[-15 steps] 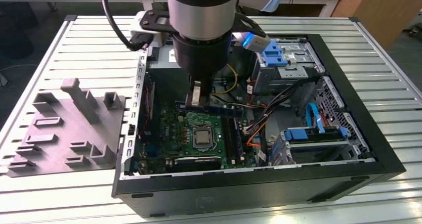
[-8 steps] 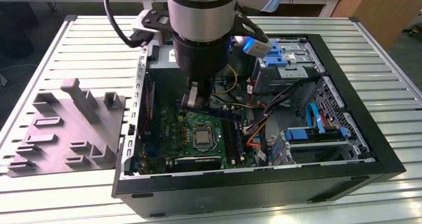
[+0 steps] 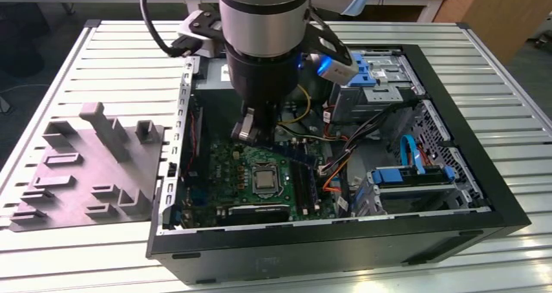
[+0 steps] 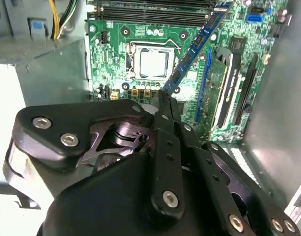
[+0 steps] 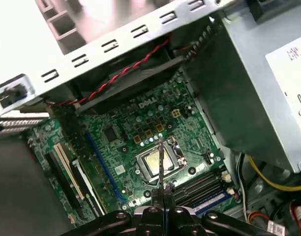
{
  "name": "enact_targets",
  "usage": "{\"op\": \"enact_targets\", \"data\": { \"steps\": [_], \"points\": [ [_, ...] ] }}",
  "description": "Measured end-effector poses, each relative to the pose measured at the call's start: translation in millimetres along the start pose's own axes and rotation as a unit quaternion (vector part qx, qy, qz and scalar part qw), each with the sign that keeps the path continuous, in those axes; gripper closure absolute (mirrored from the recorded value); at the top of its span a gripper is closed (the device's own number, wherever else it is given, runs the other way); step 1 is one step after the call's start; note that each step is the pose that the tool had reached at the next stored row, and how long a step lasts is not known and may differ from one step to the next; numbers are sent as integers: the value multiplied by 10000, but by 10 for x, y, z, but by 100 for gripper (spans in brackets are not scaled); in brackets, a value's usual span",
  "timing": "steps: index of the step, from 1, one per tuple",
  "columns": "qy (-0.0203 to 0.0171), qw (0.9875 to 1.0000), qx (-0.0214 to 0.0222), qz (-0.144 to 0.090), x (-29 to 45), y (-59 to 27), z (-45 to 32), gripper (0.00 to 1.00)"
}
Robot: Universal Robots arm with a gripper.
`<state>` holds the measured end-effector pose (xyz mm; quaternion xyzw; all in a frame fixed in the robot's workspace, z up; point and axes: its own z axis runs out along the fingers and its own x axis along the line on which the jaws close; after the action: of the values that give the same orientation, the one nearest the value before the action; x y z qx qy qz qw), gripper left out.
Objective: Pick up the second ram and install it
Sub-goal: 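Insert the second ram into the second slot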
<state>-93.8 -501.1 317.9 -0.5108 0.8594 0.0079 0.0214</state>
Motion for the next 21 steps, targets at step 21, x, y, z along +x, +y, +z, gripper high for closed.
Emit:
{"op": "enact_targets", "data": {
  "steps": [21],
  "points": [
    [15,9823,84,1872,3,0,60,88]
  ]
}}
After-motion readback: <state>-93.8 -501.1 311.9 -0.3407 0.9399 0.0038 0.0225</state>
